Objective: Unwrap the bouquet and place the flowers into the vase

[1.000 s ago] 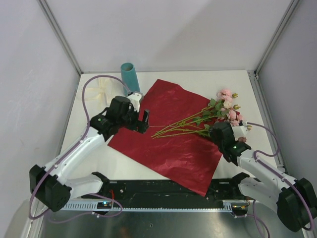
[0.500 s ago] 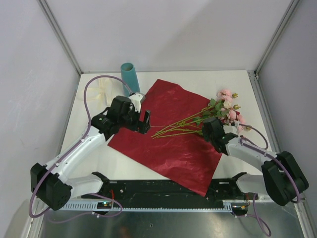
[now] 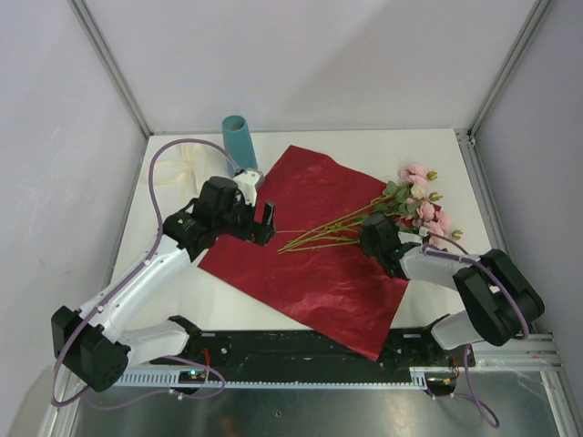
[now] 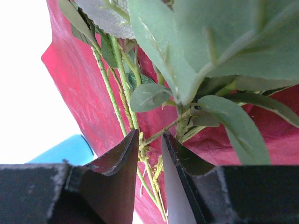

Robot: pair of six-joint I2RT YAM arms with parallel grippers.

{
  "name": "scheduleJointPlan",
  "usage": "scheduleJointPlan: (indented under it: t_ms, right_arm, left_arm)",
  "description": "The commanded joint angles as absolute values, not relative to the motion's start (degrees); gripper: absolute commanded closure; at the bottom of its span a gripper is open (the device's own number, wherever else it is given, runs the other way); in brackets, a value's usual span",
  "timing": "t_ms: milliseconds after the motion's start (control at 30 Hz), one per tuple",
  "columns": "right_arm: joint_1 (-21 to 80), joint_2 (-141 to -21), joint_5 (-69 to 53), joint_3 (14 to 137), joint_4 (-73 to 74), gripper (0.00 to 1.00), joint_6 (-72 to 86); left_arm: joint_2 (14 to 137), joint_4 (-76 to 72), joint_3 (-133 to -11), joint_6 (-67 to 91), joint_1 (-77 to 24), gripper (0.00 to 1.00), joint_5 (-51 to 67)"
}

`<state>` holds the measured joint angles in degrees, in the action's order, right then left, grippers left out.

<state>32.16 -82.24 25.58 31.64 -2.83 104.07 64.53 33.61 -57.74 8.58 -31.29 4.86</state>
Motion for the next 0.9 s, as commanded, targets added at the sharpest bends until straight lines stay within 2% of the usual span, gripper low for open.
scheduleJointPlan:
  t_ms: [0,267,367,567,867]
  right_arm:
    - [31.6,-84.1,27.3,33.3,-6.7,0.69,106.3]
    - [30.0,-85.5,27.2,33.3,-6.0,0.7,106.9]
    - [29.6,-85.7,27.4,33.3,-7.1,0.76,105.3]
    - [30.6,-80.8,29.6,33.8,-7.3,0.98,100.2]
    - [34.0,-74.3,36.3,37.9,-1.3,1.0,93.9]
  left_arm:
    - [63.2,32.4,-57.1,9.0,-31.5,0.0,4.8]
    - [63.7,32.4,-57.1,9.0,-31.5,0.0,5.1]
    - [63.6,32.4,-57.2,9.0,-31.6,0.01,4.9]
    - [63.4,32.4,-57.1,9.2,-31.6,0.0,3.0]
    - [63.4,32.4,-57.1,9.5,-31.5,0.0,2.8]
